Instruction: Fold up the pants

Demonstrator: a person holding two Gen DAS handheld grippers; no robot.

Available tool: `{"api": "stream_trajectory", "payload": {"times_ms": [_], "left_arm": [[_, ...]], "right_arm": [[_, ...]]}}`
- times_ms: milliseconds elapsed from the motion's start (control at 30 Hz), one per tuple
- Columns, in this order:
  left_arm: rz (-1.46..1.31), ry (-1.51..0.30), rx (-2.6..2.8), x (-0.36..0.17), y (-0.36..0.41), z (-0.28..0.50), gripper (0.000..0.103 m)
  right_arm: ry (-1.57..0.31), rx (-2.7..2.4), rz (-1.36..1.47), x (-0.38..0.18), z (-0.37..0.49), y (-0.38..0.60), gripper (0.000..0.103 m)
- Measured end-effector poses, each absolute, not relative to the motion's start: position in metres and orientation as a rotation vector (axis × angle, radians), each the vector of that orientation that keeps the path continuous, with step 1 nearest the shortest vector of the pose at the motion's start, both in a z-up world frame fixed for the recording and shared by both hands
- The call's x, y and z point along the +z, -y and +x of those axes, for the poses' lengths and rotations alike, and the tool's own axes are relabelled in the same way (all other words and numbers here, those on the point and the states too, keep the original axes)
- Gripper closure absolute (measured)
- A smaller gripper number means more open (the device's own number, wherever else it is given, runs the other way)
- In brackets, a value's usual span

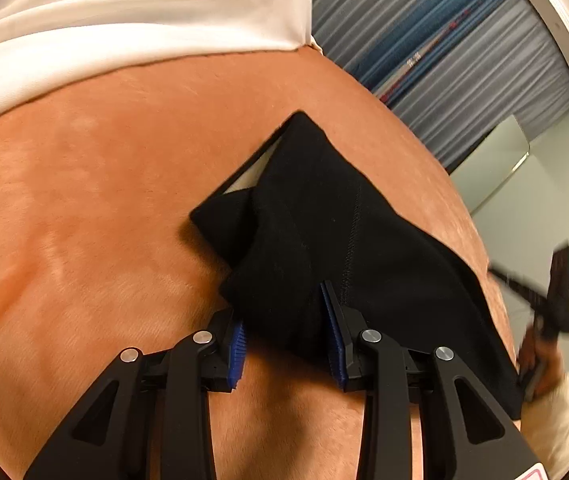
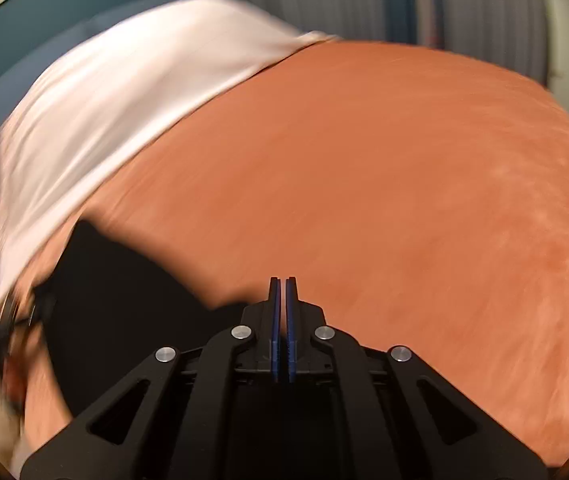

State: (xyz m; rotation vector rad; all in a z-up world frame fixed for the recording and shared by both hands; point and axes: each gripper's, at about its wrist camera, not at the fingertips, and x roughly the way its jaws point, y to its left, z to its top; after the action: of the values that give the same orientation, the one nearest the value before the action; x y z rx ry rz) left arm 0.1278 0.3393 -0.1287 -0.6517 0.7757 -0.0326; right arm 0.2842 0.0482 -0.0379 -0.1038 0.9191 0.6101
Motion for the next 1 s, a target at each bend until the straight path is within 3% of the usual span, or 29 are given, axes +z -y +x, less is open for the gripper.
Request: {"api": "stream_trajectory", "payload": {"times_ms": [67,167,200,333,500,633,733,900,1000], "left_arm": [[-0.623,-0.712,0.002,-0.112,-0.334,0.110,0.068],[-0.579,-0.646,0.022,-0.091,-0.322,0.095,0.046],[-0.570,-0.643,0.031,-0.087,-0.320,0.097,0.044],[-0.490,-0.674,0.131,-0.067,-0.322,0.107,0.044],[-0.432,-0.749,0.067,-0.050,-0.321,0.124,0.040],[-0.355,-0.833,0.088,-0.066,-0.296,0.159,0.036],[-0.344,-0.882,0.156,-0.092,-0.286,0.182,0.036],[-0.115,-0.866,0.350,-0.100,-0.272,0.183,0.036],[-0.183,-0.828,0.279,-0.083,-0.276,0.163,0.036]], "right_arm": [[-0.996,0.648,-0.160,-0.061,0.275,-0.063,0.101],[-1.007,0.594,-0.179,-0.085,0.301,-0.085,0.103],[-0.995,0.571,-0.091,-0.085,0.322,-0.086,0.103],[-0.969,0.479,0.007,-0.078,0.358,-0.089,0.100],[-0.841,0.549,0.133,-0.037,0.291,-0.033,0.100],[-0.959,0.530,0.021,-0.070,0.266,-0.018,0.100],[-0.979,0.428,0.073,-0.089,0.305,0.007,0.103],[-0.843,0.368,0.254,-0.043,0.302,0.059,0.098],[-0.824,0.401,0.233,-0.031,0.272,0.091,0.097]]}}
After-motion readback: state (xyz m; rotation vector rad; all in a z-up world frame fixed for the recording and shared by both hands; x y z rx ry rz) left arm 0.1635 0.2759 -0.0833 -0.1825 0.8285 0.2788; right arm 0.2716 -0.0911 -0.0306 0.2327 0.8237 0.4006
